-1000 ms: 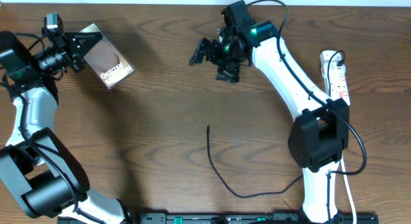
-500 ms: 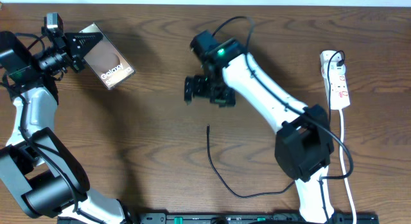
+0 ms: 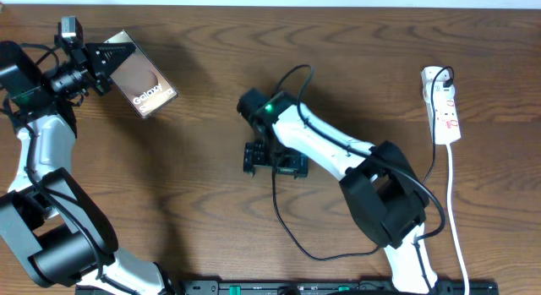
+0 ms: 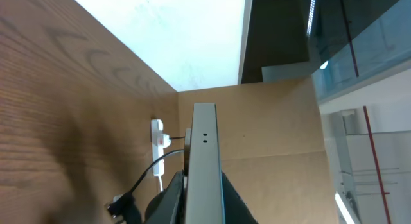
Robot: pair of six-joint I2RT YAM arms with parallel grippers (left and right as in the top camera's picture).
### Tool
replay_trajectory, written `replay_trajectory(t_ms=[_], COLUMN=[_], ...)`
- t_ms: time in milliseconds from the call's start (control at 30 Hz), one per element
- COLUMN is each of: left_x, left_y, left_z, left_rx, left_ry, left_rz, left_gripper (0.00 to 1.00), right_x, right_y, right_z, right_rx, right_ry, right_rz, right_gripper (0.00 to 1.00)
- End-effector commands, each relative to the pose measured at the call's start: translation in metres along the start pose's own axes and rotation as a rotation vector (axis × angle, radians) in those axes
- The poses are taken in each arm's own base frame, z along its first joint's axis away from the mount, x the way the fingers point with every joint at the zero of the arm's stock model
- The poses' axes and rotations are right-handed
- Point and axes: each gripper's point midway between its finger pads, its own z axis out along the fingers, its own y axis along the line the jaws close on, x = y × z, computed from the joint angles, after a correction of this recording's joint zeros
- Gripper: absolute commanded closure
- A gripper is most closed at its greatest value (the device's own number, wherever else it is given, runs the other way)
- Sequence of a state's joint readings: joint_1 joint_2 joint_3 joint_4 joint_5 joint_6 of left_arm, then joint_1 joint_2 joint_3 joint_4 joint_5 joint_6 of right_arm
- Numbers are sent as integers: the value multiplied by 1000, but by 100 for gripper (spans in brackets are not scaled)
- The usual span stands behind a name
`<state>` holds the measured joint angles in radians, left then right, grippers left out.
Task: Plug charger to phone and switch on socket
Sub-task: 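Lower the right gripper and close it on the cable plug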
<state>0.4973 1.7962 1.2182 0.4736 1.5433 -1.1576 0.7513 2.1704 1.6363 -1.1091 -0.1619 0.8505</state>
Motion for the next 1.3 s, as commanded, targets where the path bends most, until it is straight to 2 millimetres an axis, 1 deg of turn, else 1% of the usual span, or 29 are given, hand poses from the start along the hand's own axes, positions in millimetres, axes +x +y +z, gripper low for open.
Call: replay_trajectory(t_ms=[0,133,233,267,367,467,700,767,900,1000,1100,1267], left_x=[3,3,3,3,3,3,3,3,3,3,3,3], left_y=[-4,-4,-4,-4,-4,-4,-4,-4,-4,-4,-4,-4], left_z=[0,0,0,0,0,0,0,0,0,0,0,0], left_rx=[10,11,10,10,10,10,11,11,11,10,11,11], left_ry=[25,25,25,25,25,25,25,25,25,24,25,25], left_rz=[32,35,35,35,39,43,53,53,53,53,53,53], left_gripper=[93,93,93,93,93,93,93,93,92,93,93,92], right_x=[8,9,9,8,6,5,-1,-3,-6,-6,-6,-6], right_y=[0,1,1,1,0,0,3,4,4,4,4,4], right_z=[10,17,17,17,17,17,17,17,16,16,16,16], right_rx=[14,10,10,8,13,18,5,-2,-7,-7,-7,-6], right_ry=[-8,-13,-14,-17,-29,-37,-61,-68,-74,-74,-73,-73], right_rz=[32,37,37,36,35,36,33,33,37,38,38,38], right_gripper=[2,10,19,24,33,38,41,44,57,65,75,88])
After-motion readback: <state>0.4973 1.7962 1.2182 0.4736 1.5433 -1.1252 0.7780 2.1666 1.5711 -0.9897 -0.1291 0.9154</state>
